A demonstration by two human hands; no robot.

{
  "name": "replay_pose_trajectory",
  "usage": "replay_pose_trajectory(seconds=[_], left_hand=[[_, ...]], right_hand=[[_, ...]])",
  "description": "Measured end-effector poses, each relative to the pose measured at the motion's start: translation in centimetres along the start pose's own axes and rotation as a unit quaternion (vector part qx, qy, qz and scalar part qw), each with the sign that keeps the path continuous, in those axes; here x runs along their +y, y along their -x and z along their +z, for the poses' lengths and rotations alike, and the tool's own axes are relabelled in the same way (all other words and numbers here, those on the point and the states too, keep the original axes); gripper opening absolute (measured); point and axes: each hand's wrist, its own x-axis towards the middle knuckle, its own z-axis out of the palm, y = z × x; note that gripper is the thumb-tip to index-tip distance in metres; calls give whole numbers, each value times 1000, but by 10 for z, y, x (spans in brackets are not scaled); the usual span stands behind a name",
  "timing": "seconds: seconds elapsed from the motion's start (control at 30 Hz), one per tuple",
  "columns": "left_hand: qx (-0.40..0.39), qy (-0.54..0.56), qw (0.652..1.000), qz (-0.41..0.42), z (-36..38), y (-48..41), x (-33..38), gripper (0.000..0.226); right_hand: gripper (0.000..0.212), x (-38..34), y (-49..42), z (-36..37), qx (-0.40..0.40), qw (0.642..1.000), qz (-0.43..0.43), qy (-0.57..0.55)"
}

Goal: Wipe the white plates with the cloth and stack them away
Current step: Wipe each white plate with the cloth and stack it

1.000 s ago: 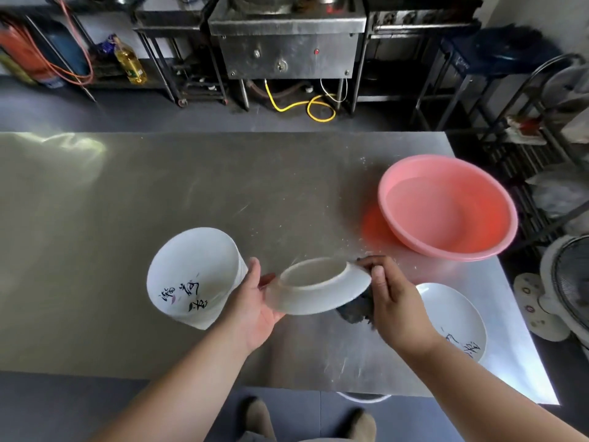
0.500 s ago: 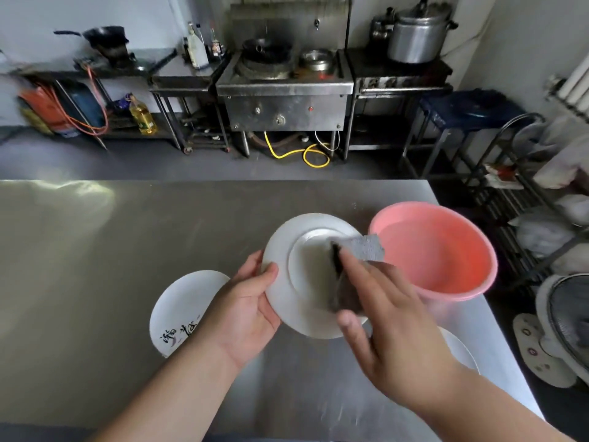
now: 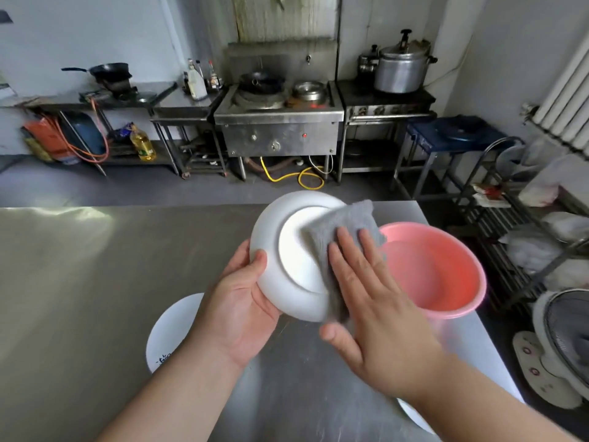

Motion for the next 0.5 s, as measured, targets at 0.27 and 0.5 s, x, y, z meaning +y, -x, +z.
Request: replay_pose_trajectory(seconds=[0.27, 0.5], left_hand=[[-22, 11, 1000, -13, 10, 10, -10, 39], [-69, -39, 996, 33, 17, 18, 13, 43]], right_hand=[[92, -28, -5, -6, -7, 995, -102, 13], [95, -1, -12, -20, 35, 999, -1, 33]])
